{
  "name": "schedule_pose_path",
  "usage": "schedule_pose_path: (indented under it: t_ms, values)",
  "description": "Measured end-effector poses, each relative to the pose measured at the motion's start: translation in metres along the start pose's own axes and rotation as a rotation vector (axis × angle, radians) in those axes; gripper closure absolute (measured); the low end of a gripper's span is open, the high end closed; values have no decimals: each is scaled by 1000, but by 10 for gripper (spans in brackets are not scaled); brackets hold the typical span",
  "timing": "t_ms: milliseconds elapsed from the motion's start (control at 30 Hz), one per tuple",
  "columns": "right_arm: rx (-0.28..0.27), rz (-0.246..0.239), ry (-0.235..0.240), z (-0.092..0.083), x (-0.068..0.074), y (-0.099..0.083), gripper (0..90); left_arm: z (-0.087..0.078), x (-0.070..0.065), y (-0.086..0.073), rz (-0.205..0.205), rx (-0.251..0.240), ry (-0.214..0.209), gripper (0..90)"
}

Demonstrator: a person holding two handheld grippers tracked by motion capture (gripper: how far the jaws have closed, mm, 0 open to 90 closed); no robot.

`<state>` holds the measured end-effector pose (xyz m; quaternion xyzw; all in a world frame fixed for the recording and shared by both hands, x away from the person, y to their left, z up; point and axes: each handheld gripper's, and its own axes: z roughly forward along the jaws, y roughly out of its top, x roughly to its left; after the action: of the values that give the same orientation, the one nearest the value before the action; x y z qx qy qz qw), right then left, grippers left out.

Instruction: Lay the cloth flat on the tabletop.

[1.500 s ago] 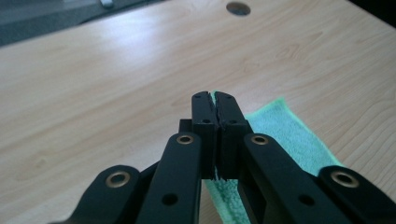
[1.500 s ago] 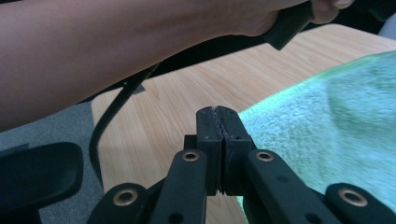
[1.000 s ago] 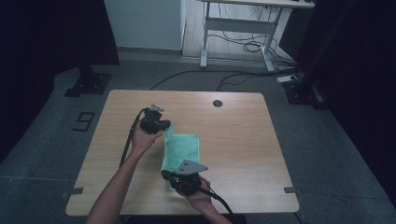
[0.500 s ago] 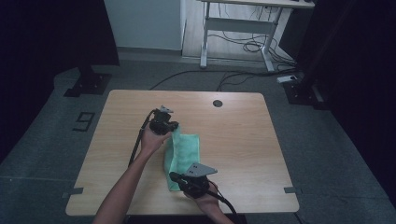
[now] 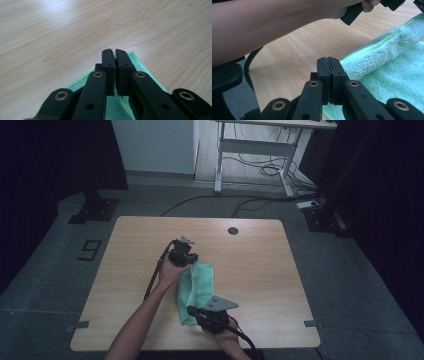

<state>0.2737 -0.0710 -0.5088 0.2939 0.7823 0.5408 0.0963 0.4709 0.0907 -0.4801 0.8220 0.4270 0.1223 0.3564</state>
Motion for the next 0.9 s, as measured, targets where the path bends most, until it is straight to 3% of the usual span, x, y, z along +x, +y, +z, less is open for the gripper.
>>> schedule_pose_path:
  t_ms: [400, 900]
  values:
    - [16, 18, -10, -5, -5, -8, 882, 26, -11, -7, 13, 49, -19, 862]
    - [34, 41, -29, -8, -15, -17, 881, 48, -19, -5, 9, 59, -36, 856]
